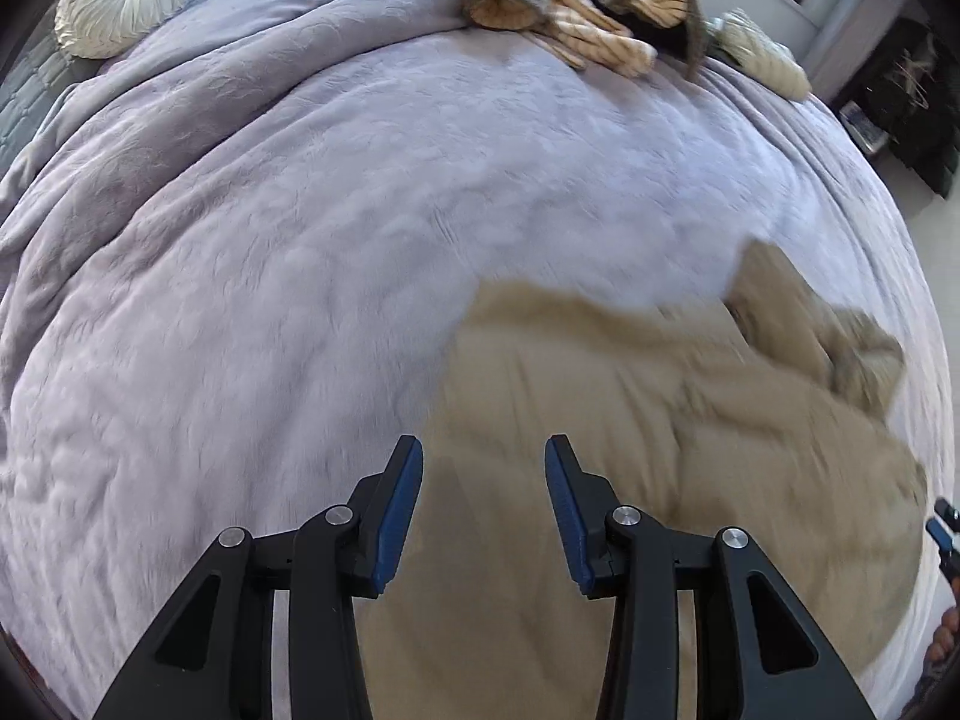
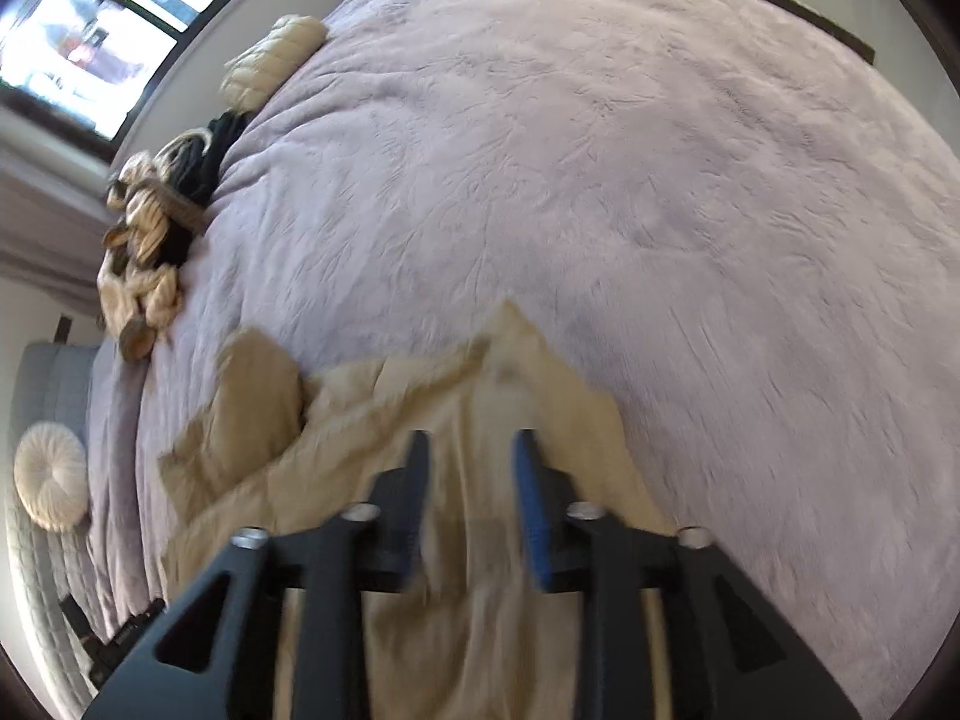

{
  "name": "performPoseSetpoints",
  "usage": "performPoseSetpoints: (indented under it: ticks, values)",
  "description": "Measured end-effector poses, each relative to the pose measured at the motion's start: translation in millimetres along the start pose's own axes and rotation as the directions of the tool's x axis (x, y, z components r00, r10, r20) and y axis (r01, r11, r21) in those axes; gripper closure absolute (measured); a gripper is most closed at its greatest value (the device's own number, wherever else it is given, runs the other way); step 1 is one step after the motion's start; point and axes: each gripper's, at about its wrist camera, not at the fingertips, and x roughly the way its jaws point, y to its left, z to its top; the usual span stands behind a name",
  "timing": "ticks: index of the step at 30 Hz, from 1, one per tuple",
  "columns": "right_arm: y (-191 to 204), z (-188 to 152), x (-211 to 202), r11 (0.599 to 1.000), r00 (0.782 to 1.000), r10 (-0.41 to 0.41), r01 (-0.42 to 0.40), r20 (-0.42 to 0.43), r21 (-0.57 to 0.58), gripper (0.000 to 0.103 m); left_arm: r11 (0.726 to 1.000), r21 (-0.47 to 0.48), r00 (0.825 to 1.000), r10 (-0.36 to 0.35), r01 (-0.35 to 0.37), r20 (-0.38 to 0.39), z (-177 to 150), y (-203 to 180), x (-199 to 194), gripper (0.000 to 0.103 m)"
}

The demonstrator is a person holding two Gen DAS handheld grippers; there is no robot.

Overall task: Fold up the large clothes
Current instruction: 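Release the folded hem and lift both tools away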

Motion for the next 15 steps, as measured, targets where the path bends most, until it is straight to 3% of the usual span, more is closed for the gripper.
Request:
performPoseSetpoints:
  ticks: [9,10,11,12,13,15]
  values:
    - [6.0,-83.5,-47.6,0.996,0.996,0.058,-0.061,-0.06,-0.057,0.051,0.998,-0.008,0.995,-0.056,0.056,-0.078,-72.7,-12.9,-25.7,0.058]
    - [4.6,-91.1,-50.2,0.997,0.996,0.061,-0.064,-0.068,-0.052,0.049,0.998,-0.003,0.995,-0.057,0.057,-0.086,-79.8,-14.7,-28.1,0.052]
    - [1.8,-100.1,-52.2,0.997,0.995,0.063,-0.067,-0.083,-0.042,0.048,0.998,0.0,0.994,-0.056,0.056,-0.092,-86.1,-16.1,-30.3,0.025]
    - [-1.6,-109.8,-53.9,0.997,0.992,0.069,-0.072,-0.101,-0.027,0.046,0.999,0.001,0.995,-0.054,0.054,-0.088,-90.5,-16.5,-32.6,0.017]
    - [-3.8,-115.4,-55.0,0.997,0.991,0.072,-0.074,-0.109,-0.017,0.046,0.999,0.003,0.996,-0.049,0.05,-0.068,-95.2,-17.4,-37.3,0.011]
    - [-9.0,-130.0,-57.9,0.997,0.989,0.081,-0.082,-0.126,0.002,0.046,0.999,0.015,0.997,-0.042,0.043,-0.057,-103.6,-19.1,-42.4,0.011]
